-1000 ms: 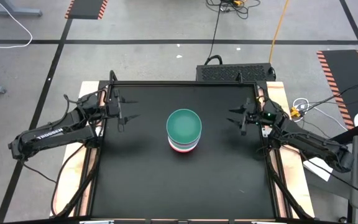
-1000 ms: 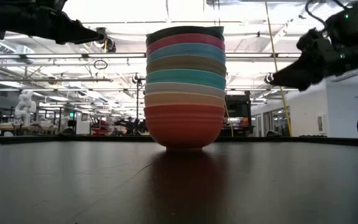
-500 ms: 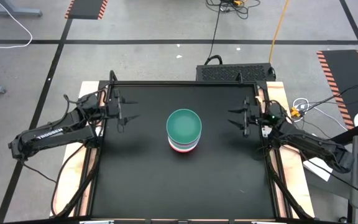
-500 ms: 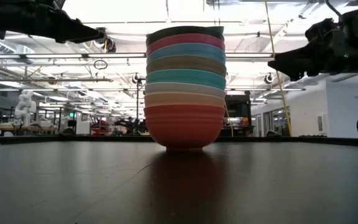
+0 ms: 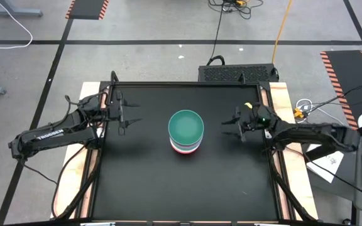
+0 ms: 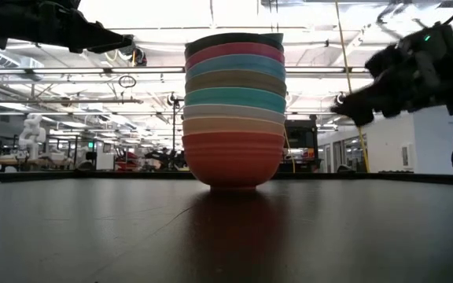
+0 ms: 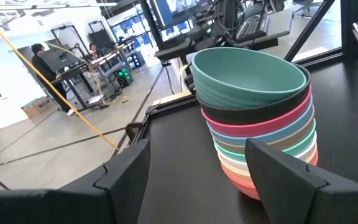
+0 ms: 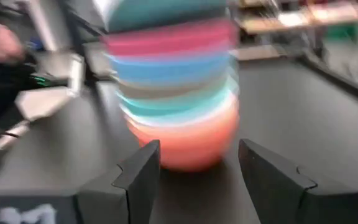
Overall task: Nest bowls inside each other
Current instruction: Return to Home Position
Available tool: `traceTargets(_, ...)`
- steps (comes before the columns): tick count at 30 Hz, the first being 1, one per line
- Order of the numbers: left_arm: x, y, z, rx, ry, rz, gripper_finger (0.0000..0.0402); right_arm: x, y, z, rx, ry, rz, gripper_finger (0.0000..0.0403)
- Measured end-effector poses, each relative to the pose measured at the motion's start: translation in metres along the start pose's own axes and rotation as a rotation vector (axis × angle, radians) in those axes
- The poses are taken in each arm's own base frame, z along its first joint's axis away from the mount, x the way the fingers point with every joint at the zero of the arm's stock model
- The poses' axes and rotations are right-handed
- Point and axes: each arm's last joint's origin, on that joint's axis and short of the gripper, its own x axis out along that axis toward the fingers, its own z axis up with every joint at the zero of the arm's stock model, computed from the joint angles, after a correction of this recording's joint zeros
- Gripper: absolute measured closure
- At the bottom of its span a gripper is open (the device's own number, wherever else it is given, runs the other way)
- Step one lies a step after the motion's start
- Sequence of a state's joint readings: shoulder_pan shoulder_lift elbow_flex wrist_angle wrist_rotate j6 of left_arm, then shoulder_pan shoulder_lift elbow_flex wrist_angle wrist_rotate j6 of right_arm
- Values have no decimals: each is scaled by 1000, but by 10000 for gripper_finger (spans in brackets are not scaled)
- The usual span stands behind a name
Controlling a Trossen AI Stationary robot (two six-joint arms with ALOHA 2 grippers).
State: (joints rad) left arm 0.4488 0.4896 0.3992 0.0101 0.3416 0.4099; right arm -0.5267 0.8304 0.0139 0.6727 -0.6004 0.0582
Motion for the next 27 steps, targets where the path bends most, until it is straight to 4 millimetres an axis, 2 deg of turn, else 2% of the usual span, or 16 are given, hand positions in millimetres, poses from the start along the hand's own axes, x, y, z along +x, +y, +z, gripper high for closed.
traceTargets(6,0,0,-1,-4,10,-3,135,20,29,11,-133,-143,124,193)
traceTargets(13,0,-1,-1,-7,15,-4,135,25,27,-3,-112,1,62,193)
traceTargets(16,0,-1,-3,-15,28,-10,135,32,28,21,-146,-49,105,193)
traceTargets(20,0,-3,-6,-23,60,-35,135,36,30,37,-149,41,125,193)
traceTargets(23,0,-6,-7,-5,51,-101,135,32,36,51,-177,60,158,193)
traceTargets(27,1,-9,-4,11,41,-95,135,19,46,54,-205,15,191,193)
